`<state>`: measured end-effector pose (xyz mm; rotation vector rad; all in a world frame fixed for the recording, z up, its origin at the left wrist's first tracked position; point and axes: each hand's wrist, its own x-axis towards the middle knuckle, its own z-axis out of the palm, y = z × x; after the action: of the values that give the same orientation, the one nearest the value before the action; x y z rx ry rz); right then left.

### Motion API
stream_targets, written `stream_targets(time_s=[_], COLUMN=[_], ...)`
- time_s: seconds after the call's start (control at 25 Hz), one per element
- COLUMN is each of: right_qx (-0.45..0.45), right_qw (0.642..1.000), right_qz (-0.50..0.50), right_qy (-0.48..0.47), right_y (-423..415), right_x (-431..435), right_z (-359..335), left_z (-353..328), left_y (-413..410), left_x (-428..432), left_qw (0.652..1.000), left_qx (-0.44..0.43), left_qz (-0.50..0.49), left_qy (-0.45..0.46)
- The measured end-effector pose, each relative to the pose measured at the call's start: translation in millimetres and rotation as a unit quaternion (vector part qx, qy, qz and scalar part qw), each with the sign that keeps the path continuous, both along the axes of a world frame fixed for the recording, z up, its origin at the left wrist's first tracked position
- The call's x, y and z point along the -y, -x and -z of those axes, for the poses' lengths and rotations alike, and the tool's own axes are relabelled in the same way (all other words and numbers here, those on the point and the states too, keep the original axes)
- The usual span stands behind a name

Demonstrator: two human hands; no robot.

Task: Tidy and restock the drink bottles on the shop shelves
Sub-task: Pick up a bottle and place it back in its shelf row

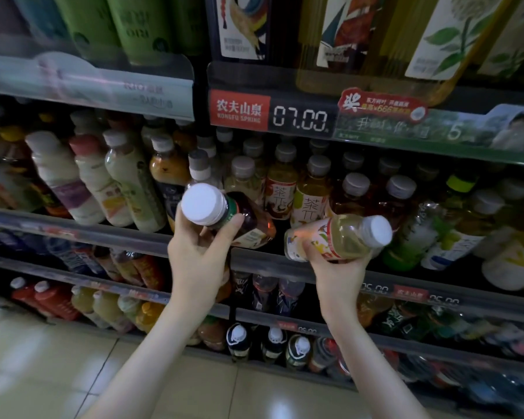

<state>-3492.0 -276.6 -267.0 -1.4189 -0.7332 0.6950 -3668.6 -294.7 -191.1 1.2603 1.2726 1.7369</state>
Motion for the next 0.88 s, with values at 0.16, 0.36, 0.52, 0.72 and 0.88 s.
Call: stream_targets(time_s=[0.16,0.36,0.52,0.72,0.88], right_qx=[0.037,0.188,0.286,0.303,0.265], right_qw=[0.999,0.979,0.938,0.932,0.923], right_qz=[-0.029,-0.066,-0.127,-0.137,-0.279], right_qy=[0.019,0.054,0.147,0.144,-0.024], right_y=[31.3,54.4,51.0,39.9,48.8], right_x=[-22.2,-66.9,-86.1,-56.1,10.8], right_z=[1.0,4.4,15.9,17.2,-16.4], left_z=[-2.7,3.0,11.2,24.2,37.1], left_y=[26.3,50.0,60.0,65.3,51.2], left_x=[11.2,11.4,7.0,4.4,17.3], left_qw=[0.999,0.999,0.997,0.991,0.974], left_qx=[-0.034,-0.041,-0.036,-0.042,-0.113], left_qz=[-0.013,0.0,0.014,0.061,0.136], left_qy=[0.014,0.036,0.07,0.113,0.145])
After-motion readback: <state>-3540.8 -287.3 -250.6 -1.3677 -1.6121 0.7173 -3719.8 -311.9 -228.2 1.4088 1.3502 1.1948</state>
